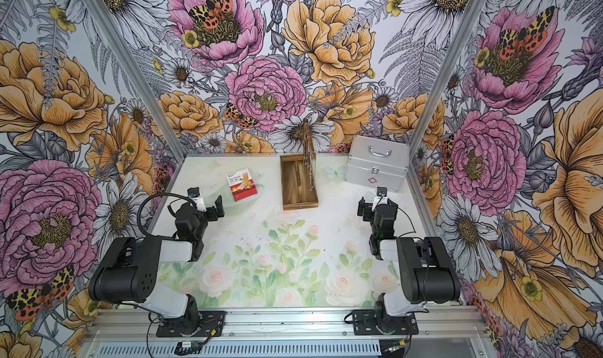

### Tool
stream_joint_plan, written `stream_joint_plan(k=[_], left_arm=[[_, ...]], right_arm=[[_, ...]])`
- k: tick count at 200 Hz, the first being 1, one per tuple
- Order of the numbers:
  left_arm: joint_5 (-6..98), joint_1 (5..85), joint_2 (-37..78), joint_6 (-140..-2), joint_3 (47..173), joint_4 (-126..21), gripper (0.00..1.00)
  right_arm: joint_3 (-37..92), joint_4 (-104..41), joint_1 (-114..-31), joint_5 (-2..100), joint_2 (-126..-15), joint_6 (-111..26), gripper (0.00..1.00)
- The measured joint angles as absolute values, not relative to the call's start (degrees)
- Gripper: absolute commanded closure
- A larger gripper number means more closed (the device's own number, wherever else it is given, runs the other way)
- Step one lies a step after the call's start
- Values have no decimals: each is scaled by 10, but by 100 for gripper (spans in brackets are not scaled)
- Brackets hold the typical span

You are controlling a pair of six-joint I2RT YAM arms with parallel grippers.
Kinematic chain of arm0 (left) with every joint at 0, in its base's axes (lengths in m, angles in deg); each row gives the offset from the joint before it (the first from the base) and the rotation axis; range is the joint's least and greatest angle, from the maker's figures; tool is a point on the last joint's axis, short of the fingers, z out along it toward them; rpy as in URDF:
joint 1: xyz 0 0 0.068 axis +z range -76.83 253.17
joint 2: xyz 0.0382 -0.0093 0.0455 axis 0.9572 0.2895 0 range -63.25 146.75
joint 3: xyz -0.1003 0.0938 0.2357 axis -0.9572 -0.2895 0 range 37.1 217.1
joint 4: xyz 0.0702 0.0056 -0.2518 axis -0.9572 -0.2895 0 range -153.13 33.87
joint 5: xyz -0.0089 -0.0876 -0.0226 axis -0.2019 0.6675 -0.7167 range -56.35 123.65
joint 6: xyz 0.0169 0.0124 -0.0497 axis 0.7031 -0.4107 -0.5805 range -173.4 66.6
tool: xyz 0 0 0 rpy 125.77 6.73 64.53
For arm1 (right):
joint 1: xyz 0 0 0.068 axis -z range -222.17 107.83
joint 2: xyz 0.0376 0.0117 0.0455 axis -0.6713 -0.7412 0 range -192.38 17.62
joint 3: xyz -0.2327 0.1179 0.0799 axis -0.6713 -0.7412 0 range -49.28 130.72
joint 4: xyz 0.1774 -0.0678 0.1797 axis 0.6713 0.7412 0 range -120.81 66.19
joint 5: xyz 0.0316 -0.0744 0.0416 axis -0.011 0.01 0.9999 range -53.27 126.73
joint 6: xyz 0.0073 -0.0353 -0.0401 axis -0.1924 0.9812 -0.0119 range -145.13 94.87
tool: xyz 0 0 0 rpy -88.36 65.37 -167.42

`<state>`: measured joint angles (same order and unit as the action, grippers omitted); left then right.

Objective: Take the necklace off the jewelry display stand
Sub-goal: Adjust the stand at the center of the board.

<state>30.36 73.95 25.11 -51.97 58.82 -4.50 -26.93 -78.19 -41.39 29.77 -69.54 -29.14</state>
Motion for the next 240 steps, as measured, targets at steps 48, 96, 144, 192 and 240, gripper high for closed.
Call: stream_joint_plan(k=[48, 96, 144, 192, 240], left_arm=[[305, 739, 251, -520, 588, -45, 1], [305, 739, 251, -520, 588, -45, 1], [316, 745, 251, -525, 588, -45, 1], [316, 744, 251, -526, 588, -47, 1], [273, 709, 249, -519, 586, -47, 1]], right_arm=[[-269, -782, -414, 297, -695, -291, 0], [-269, -782, -414, 297, -696, -291, 0], [-269, -782, -414, 297, -696, -291, 0], [-269, -782, -414, 297, -695, -291, 0], [-269, -781, -414, 297, -695, -291, 0]])
